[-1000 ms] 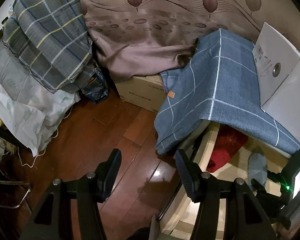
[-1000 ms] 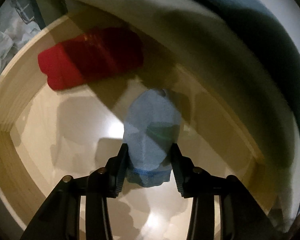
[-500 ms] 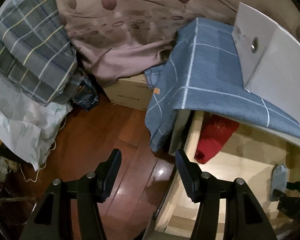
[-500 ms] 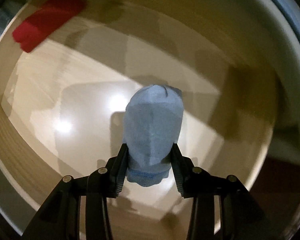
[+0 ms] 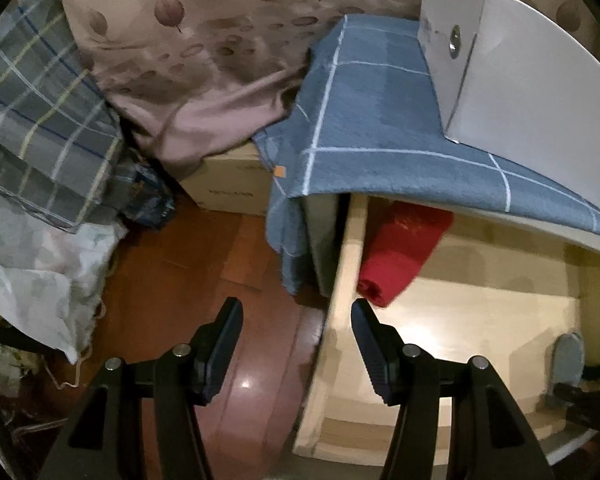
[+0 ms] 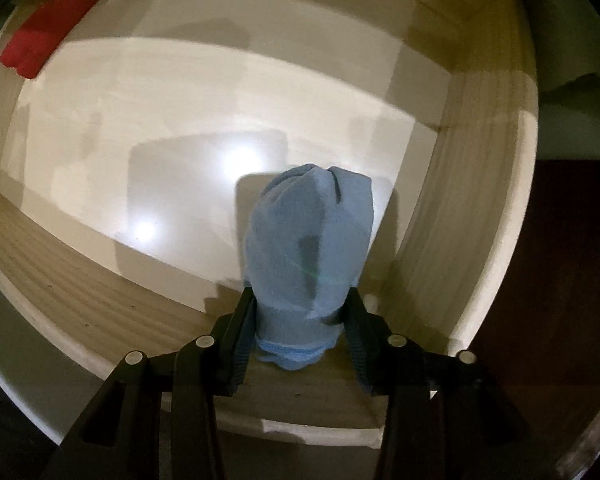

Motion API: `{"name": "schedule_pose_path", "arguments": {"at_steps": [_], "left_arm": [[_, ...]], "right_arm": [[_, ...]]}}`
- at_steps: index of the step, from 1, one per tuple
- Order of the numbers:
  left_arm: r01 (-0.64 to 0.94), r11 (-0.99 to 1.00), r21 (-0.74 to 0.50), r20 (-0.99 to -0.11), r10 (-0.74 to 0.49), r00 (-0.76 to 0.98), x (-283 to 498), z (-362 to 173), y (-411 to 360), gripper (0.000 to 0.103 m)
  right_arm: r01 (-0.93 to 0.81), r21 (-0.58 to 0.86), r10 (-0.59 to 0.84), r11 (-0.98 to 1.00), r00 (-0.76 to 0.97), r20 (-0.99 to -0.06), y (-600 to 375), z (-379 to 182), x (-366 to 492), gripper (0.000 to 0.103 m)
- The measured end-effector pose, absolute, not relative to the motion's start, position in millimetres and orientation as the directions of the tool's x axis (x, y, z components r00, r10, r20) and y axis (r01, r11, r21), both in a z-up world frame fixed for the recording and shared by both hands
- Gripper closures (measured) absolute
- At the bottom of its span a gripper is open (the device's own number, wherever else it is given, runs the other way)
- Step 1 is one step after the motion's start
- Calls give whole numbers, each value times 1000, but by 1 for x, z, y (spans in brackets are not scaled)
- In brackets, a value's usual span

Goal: Take underwear out of drawer
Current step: 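Lift the light blue sock with the right tool while the left tool reaches toward the red sock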

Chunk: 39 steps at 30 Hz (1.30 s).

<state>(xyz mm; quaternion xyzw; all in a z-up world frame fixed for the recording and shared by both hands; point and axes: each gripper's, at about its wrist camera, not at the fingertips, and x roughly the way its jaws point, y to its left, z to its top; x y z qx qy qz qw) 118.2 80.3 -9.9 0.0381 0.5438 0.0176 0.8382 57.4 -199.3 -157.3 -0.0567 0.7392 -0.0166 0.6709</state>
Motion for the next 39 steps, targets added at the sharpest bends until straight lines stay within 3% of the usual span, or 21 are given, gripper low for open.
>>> {"name": "schedule_pose_path", "arguments": {"at_steps": [4,6,7,13,21,29,39], "left_arm": [[7,999,51,-929,45,368,120,-17,83,45],[0,999,32,-930,30,365,120,-18,85,45],[-5,1000,26,-931,26,364,120,-18,85,45],[24,999,31,-929,20,371,117,-18,77,45],[258,949,182,-904,58,424,101,-19,25,45],[458,791,405,-829,106,549,85,-31,-15,45],[527,692,493,-810,144,568,90,-67,-26,45]], "right_arm": [[-17,-78,-79,997,-60,-995,-187,-145,54,51],[2,-83,-83,997,-30,-996,-189,-142,50,36],[11,-94,-93,996,-14,-996,-189,-141,51,35],[45,-76,-75,996,-12,-997,-180,-157,51,36],[3,-104,-104,995,-24,-994,-165,-165,46,57],[9,-93,-93,996,18,-995,-173,-164,49,59],[41,-130,-133,991,86,-987,-181,-153,24,58]]}}
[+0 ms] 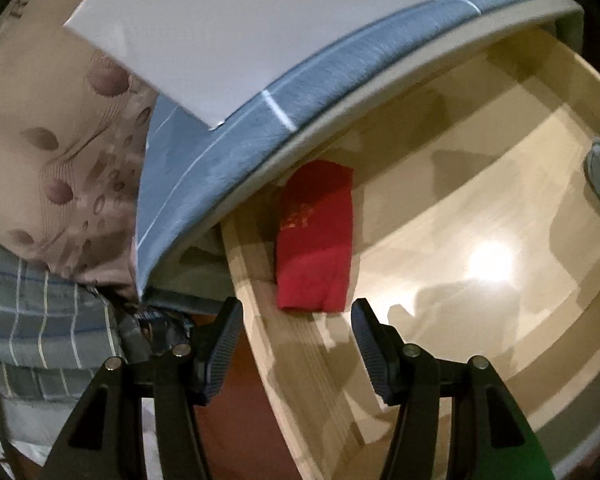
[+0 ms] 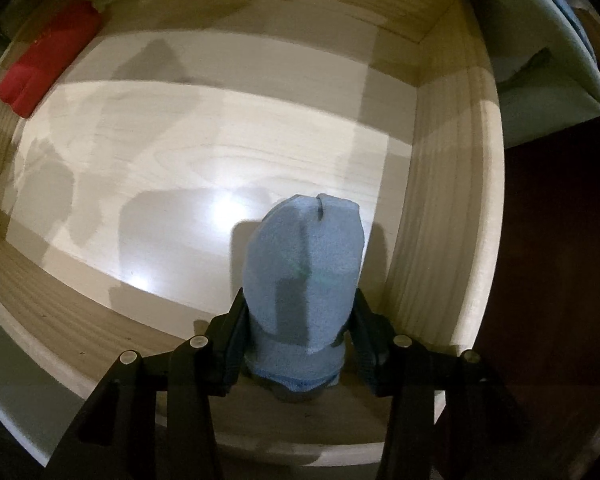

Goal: Take underwear out of drawer
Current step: 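Lift the light blue sock with the right tool while the left tool reaches toward the red sock, then grasp the red sock with the left tool while the right tool holds the blue sock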

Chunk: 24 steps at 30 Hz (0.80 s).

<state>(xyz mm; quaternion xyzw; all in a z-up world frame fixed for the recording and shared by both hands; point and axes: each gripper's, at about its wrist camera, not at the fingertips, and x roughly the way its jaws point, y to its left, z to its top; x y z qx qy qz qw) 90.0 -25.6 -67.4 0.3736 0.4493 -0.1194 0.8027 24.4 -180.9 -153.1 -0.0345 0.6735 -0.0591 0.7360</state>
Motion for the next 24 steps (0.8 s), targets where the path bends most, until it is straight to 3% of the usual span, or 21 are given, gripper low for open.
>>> {"name": "schedule_pose_path", "arguments": {"at_steps": [14,24], "left_arm": [[546,578,606,-736,147,661,96,-93,-46,45],[610,533,587,-772,141,620,114,-107,-59,45]], "right_arm": [[49,-113,-118,992,114,-986,-206,-154,41,58],[50,-115,-120,992,114,-986,-225,-150,54,58]]}}
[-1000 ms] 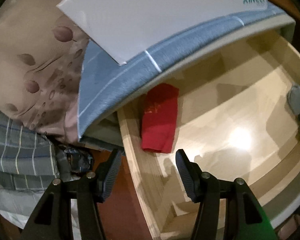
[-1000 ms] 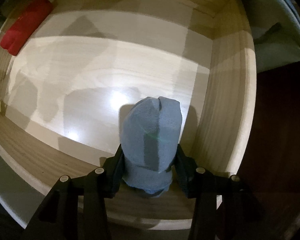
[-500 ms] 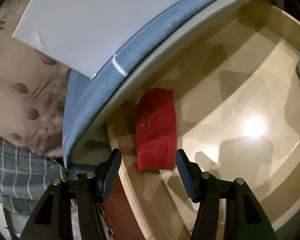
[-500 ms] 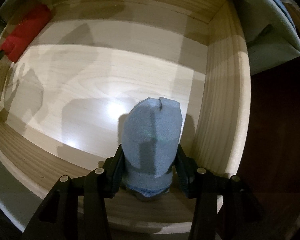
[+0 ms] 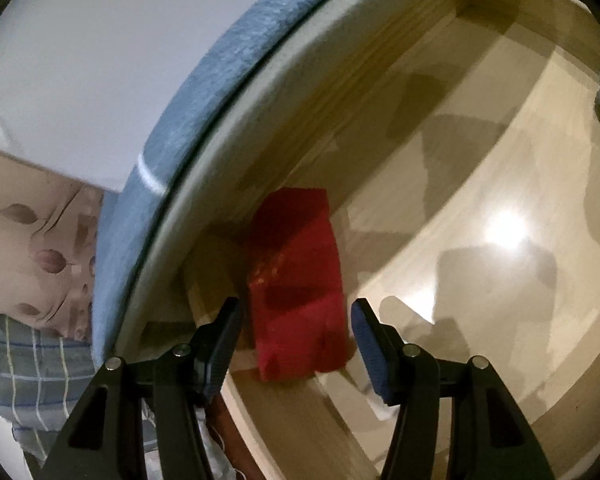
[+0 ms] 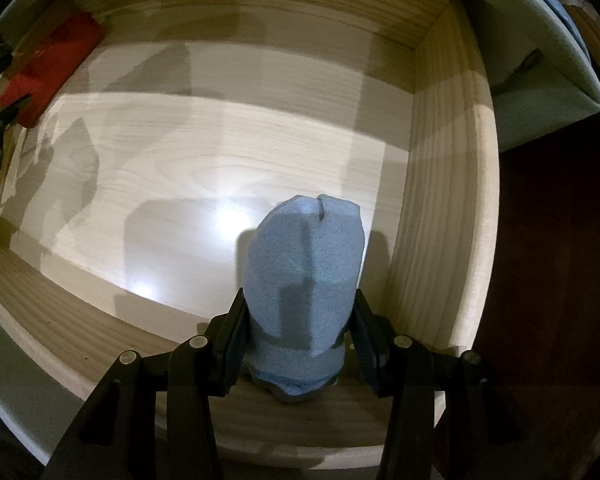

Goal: Take underwear out of drawer
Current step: 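Grasp the red sock with the left tool while the right tool holds the blue sock, then lift the red sock out of the drawer with the left tool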

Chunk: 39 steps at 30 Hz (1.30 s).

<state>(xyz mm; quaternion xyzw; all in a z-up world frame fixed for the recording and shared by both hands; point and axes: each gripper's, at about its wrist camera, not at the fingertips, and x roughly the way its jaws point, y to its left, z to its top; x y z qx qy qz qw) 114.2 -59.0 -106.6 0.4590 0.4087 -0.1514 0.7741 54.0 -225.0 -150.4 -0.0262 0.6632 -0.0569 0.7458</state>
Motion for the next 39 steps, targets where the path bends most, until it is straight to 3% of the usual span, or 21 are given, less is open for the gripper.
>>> {"name": "schedule_pose_path", "arguments": {"at_steps": [18,19,21,24,33,39], "left_arm": [[692,525,496,-858,176,482,154,-133,-53,46],[694,531,486,-864,170,474,156,-132,-52,46],[696,539,474,-871,170,461,160,-133,-50,65],[691,539,482,-868,185,460,161,-133,-51,70],[703,567,430,-900,212,380,165,-129,-54,72],[708,625,329,-944,200,262,161,-124,-55,72]], "right_arm": [[54,-105,-111,993,122,-986,-227,-140,57,57],[55,-103,-110,993,123,-986,-227,-141,58,57],[55,-103,-109,993,124,-986,-226,-141,59,57],[55,-101,-107,993,125,-986,-227,-142,59,57],[57,-99,-105,993,126,-986,-226,-149,61,56],[57,-97,-103,994,128,-986,-226,-150,61,56]]}}
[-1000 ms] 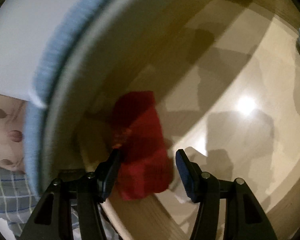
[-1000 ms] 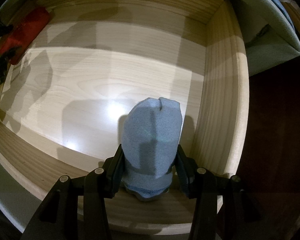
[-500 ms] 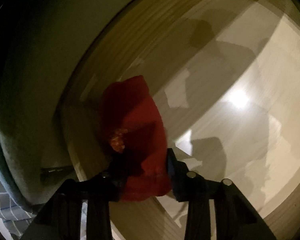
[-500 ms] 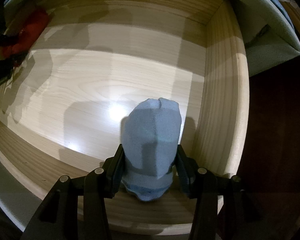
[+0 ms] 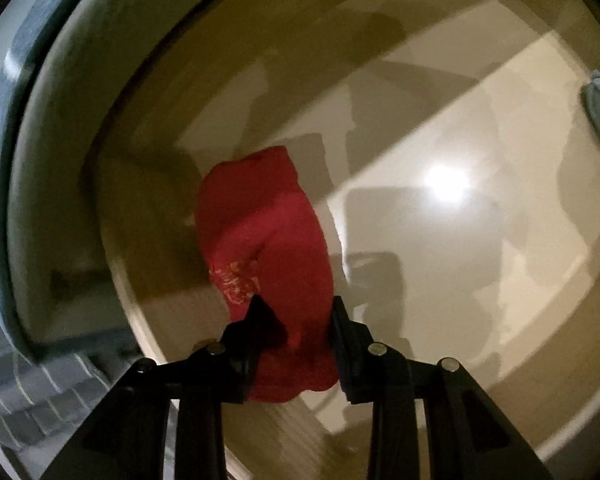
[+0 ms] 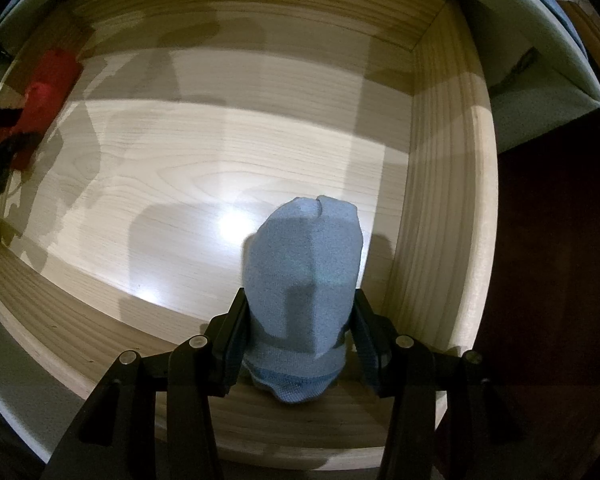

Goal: Take underwear out of drawer
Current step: 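Lift the red sock out of the drawer with the left tool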

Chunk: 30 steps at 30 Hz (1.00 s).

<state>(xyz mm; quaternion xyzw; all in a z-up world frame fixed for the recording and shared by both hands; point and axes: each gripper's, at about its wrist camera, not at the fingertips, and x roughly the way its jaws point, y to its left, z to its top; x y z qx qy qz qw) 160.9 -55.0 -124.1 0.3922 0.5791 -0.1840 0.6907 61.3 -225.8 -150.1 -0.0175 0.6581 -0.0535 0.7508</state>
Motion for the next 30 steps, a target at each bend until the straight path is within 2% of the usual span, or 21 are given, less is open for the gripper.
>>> {"name": "schedule_pose_path", "arguments": {"at_steps": [10,21,26,30], "left_arm": [[641,759,110,-993,116,33,144,-114,-57,72],[498,867,27,-993,80,-85,130,-109,-26,72],[449,894,9,-994,57,-94,133,-106,8,67],[419,908,-22,-994,25,-106,144,-110,10,54]], "right_arm": [[77,-82,-91,994,122,-988,-227,-149,62,56],[77,-82,-91,994,121,-988,-226,-150,63,55],[81,-74,-84,994,125,-989,-227,-149,63,55],[81,-71,-81,994,127,-989,-228,-149,63,54]]}}
